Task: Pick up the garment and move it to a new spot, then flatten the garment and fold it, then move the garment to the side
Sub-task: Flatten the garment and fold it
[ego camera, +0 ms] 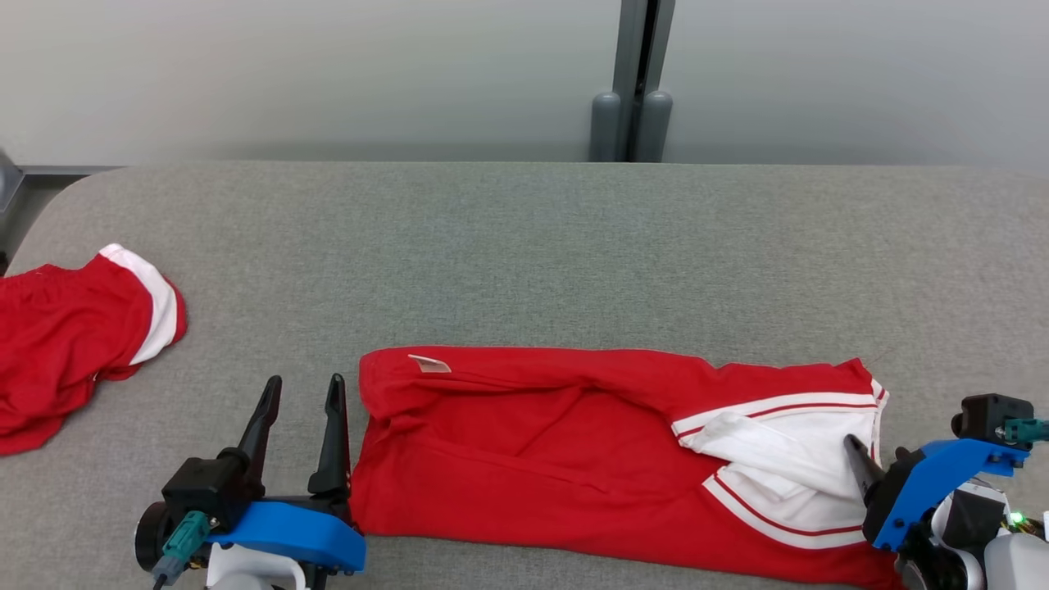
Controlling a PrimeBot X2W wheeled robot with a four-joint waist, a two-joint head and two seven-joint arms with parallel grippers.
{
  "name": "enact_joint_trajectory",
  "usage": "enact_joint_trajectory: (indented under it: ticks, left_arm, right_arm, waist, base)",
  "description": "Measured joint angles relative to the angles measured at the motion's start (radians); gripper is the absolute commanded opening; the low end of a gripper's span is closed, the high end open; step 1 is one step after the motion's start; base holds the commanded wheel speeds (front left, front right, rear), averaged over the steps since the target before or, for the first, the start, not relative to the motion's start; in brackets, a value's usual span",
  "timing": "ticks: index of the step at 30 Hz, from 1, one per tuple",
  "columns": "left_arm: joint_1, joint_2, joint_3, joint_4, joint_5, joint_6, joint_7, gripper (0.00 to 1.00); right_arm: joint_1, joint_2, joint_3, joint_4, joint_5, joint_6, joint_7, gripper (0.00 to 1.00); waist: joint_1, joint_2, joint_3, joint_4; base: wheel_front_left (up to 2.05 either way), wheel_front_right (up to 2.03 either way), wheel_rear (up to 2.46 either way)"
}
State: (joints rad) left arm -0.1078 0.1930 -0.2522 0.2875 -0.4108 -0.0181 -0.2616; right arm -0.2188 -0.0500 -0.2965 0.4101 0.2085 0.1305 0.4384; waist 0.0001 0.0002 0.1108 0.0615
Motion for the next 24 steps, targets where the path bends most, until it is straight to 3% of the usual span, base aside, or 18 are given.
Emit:
enact_joint_trajectory:
  ticks: [11, 13, 14, 18, 24]
  left_arm:
    - [-0.012, -0.002, -0.005, 0.015, -0.001, -0.009, 0.0, 1.0]
    - [-0.012, -0.003, -0.005, 0.017, -0.001, -0.009, 0.0, 1.0]
    - [-0.012, -0.003, -0.005, 0.018, -0.001, -0.009, 0.0, 1.0]
    - [-0.012, -0.004, -0.005, 0.018, -0.001, -0.009, 0.0, 1.0]
    - [-0.011, -0.01, -0.006, 0.012, 0.004, -0.009, 0.0, 1.0]
  right_arm:
    - [-0.04, -0.015, 0.014, 0.149, -0.007, -0.002, -0.009, 1.0]
    - [-0.043, -0.022, 0.036, 0.154, 0.011, -0.003, -0.012, 0.36]
    - [-0.044, -0.023, 0.05, 0.155, 0.011, -0.005, -0.015, 0.0]
    - [-0.049, -0.006, 0.062, 0.143, -0.009, -0.001, -0.044, 0.0]
    - [-0.062, 0.003, -0.039, 0.035, -0.117, 0.0, -0.052, 0.0]
  waist:
    - [-0.0002, -0.0002, 0.017, 0.04]
    - [-0.0002, -0.0002, 0.017, 0.042]
    - [-0.0001, -0.0002, 0.018, 0.042]
    - [-0.0001, -0.0001, 0.019, 0.042]
    - [0.0, 0.0, 0.014, 0.034]
  base:
    - [0.0, 0.0, 0.0]
    - [0.0, 0.0, 0.0]
    - [0.0, 0.0, 0.0]
    - [0.0, 0.0, 0.0]
    - [0.0, 0.0, 0.0]
